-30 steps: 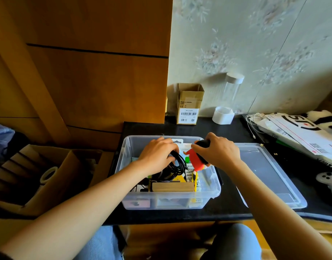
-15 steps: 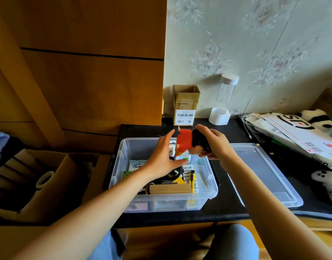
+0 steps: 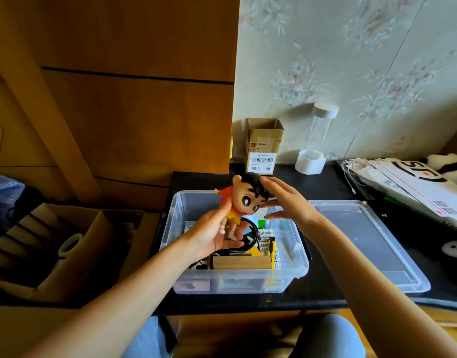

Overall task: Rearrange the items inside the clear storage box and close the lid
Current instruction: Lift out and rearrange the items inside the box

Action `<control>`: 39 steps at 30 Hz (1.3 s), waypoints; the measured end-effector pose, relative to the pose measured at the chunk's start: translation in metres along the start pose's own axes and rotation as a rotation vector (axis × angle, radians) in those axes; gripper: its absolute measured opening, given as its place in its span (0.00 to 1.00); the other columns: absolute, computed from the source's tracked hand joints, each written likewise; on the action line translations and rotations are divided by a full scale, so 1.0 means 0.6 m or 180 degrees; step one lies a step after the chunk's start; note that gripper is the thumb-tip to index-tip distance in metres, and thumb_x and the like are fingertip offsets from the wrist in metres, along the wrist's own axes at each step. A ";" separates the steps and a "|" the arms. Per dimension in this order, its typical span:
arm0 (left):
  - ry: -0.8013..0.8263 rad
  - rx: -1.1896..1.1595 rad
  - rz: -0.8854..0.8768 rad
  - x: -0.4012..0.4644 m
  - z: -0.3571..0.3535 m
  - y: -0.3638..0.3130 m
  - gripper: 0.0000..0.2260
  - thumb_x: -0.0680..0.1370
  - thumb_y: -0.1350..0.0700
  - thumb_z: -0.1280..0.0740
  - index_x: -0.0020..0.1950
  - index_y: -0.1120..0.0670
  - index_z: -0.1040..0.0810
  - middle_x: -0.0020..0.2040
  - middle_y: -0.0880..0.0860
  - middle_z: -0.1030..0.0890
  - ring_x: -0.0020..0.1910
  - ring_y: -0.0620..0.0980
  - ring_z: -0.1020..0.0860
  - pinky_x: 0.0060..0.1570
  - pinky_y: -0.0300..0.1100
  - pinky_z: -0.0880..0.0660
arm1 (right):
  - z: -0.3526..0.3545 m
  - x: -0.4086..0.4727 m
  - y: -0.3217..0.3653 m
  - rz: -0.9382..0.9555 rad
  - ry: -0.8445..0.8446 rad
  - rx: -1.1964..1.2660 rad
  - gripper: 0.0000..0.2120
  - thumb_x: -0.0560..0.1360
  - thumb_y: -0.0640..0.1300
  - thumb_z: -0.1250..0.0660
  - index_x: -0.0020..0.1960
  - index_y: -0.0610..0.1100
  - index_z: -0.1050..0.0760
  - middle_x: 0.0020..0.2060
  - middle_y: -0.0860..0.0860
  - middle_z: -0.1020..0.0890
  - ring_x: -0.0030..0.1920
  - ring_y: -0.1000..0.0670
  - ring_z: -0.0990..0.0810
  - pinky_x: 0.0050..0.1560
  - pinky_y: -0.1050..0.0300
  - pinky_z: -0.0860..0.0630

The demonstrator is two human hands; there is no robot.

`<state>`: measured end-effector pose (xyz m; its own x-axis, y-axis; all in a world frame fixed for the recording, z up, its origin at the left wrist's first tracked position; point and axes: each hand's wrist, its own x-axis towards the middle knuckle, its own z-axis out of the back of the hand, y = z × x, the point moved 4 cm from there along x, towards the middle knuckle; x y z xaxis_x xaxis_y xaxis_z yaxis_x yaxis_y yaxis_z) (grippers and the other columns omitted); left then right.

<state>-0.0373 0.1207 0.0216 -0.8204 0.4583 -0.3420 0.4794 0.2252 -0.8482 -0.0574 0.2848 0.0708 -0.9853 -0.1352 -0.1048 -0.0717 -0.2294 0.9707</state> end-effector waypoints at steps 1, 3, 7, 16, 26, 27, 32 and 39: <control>-0.0001 -0.0093 0.0110 -0.003 0.003 0.001 0.26 0.78 0.40 0.44 0.39 0.58 0.17 0.48 0.62 0.20 0.39 0.51 0.21 0.29 0.39 0.23 | -0.005 0.002 0.000 0.0034 0.0077 -0.0023 0.11 0.77 0.56 0.40 0.58 0.57 0.28 0.52 0.49 0.21 0.52 0.49 0.20 0.49 0.53 0.20; -0.0039 -0.0175 0.0260 -0.007 0.010 0.002 0.27 0.78 0.39 0.45 0.54 0.60 0.20 0.50 0.63 0.19 0.32 0.49 0.21 0.26 0.38 0.24 | -0.016 0.005 0.001 0.0105 0.0218 -0.0056 0.16 0.76 0.54 0.37 0.63 0.54 0.30 0.55 0.49 0.22 0.56 0.49 0.22 0.55 0.51 0.22; -0.0044 -0.0162 0.0304 -0.011 0.025 0.006 0.25 0.81 0.42 0.48 0.58 0.61 0.24 0.47 0.62 0.16 0.32 0.50 0.18 0.30 0.38 0.21 | -0.035 0.012 0.011 0.0319 0.0288 -0.0034 0.21 0.74 0.49 0.33 0.65 0.48 0.31 0.56 0.48 0.21 0.55 0.51 0.21 0.48 0.57 0.20; -0.0181 0.0384 0.0192 -0.026 0.061 -0.006 0.22 0.83 0.49 0.48 0.47 0.66 0.26 0.45 0.63 0.17 0.39 0.57 0.16 0.34 0.44 0.20 | -0.058 0.047 0.013 0.0519 0.0495 -0.0910 0.20 0.70 0.44 0.27 0.59 0.51 0.31 0.48 0.53 0.22 0.47 0.54 0.21 0.40 0.68 0.23; -0.1710 0.2449 -0.0600 -0.009 0.165 -0.050 0.15 0.81 0.64 0.43 0.66 0.59 0.26 0.60 0.57 0.22 0.59 0.53 0.24 0.60 0.43 0.29 | -0.121 0.112 0.011 0.0973 0.0245 -0.1678 0.30 0.64 0.48 0.23 0.60 0.50 0.34 0.51 0.52 0.21 0.51 0.50 0.21 0.51 0.51 0.21; -0.1813 0.2599 -0.0712 -0.008 0.171 -0.055 0.15 0.81 0.64 0.43 0.67 0.58 0.27 0.64 0.56 0.24 0.63 0.53 0.27 0.61 0.41 0.32 | -0.130 0.117 0.006 0.1000 0.0251 -0.1772 0.31 0.64 0.49 0.23 0.61 0.50 0.34 0.52 0.52 0.21 0.51 0.50 0.21 0.52 0.52 0.21; -0.1859 0.2742 -0.1112 0.003 0.183 -0.066 0.16 0.80 0.66 0.45 0.65 0.54 0.27 0.63 0.54 0.25 0.63 0.50 0.28 0.58 0.36 0.34 | -0.169 0.144 -0.022 0.1040 0.0544 -0.2167 0.32 0.64 0.50 0.24 0.63 0.50 0.35 0.54 0.51 0.22 0.54 0.50 0.23 0.53 0.52 0.22; -0.1725 0.3350 -0.1279 0.016 0.181 -0.073 0.16 0.80 0.66 0.44 0.64 0.53 0.26 0.64 0.50 0.28 0.62 0.45 0.28 0.55 0.30 0.34 | -0.208 0.174 -0.065 0.0733 0.0808 -0.2319 0.32 0.68 0.49 0.25 0.67 0.47 0.35 0.58 0.49 0.22 0.57 0.48 0.24 0.58 0.52 0.25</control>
<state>-0.1000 0.0217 0.0117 -0.9933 0.0475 0.1055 -0.1112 -0.6437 -0.7572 -0.1381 0.1594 -0.0048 -0.8914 -0.4505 -0.0500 0.3346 -0.7283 0.5980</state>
